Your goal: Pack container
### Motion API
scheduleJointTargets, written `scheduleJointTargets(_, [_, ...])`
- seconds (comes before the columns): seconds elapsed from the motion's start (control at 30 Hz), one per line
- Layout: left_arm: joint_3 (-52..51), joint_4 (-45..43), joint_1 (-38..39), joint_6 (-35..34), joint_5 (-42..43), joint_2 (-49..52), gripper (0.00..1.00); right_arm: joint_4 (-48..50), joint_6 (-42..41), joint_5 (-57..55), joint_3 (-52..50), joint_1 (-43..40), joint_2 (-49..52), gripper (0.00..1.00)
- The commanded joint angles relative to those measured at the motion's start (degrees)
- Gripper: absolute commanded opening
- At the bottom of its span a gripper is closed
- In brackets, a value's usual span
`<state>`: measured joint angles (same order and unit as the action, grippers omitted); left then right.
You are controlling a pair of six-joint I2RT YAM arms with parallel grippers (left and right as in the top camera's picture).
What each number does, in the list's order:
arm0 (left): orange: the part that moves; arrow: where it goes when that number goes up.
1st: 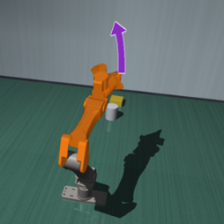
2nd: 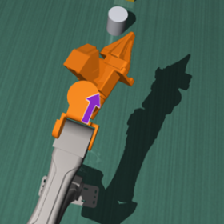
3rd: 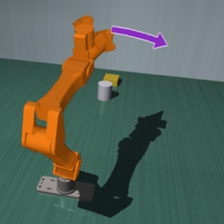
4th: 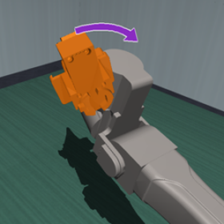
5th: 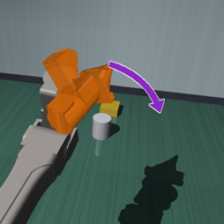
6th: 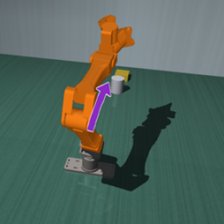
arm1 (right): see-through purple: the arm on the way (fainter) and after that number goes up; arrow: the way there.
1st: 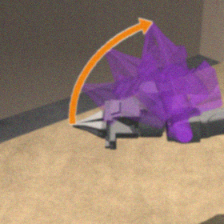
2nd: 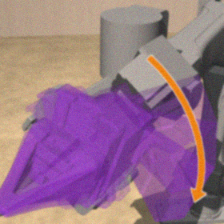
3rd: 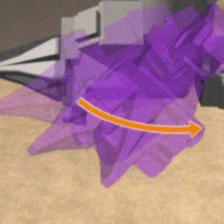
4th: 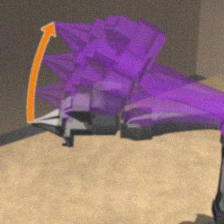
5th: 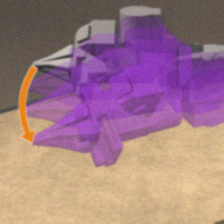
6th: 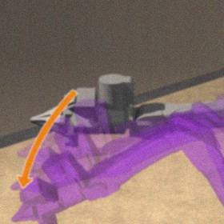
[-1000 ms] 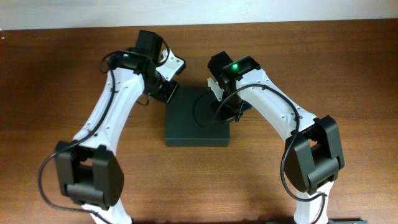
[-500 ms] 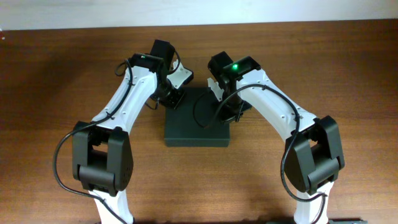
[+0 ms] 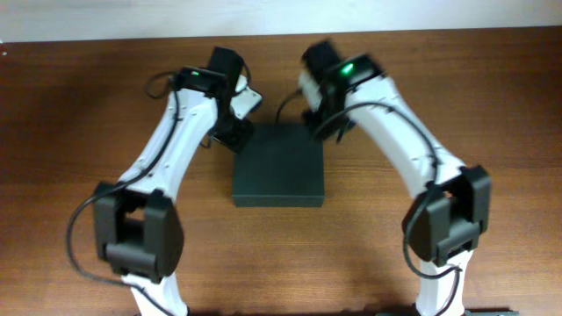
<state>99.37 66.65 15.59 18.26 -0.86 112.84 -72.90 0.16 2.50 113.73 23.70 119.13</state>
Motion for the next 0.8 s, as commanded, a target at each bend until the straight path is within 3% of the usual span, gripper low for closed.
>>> scheduleJointTargets(0.0, [2.08, 1.66, -3.69, 0.15, -6.25, -7.91, 0.99, -2.23, 0.42, -3.43, 9.86, -6.60, -0.94, 0.99])
scheduleJointTargets(0.17, [2.08, 4.13, -8.39, -2.43, -5.99, -12.61, 0.99, -7.98, 0.39, -3.23, 16.02, -14.71, -1.18, 0.99])
scheduleJointTargets(0.37, [1.90, 4.96, -10.88, -2.38, -3.89, -21.55, 0.99, -10.95, 0.17, -3.21, 16.20, -21.73, -7.28, 0.99])
scheduleJointTargets(0.53, [-1.42, 4.17, -10.71, -2.32, -3.45, -30.60, 0.99, -10.91, 0.24, -5.60, 14.91, -22.01, -15.76, 0.99])
scheduleJointTargets(0.77, [-18.47, -5.09, -10.62, -0.98, -0.63, -48.81, 0.99, -8.31, 0.15, -9.70, 6.32, -18.29, -29.20, 0.99])
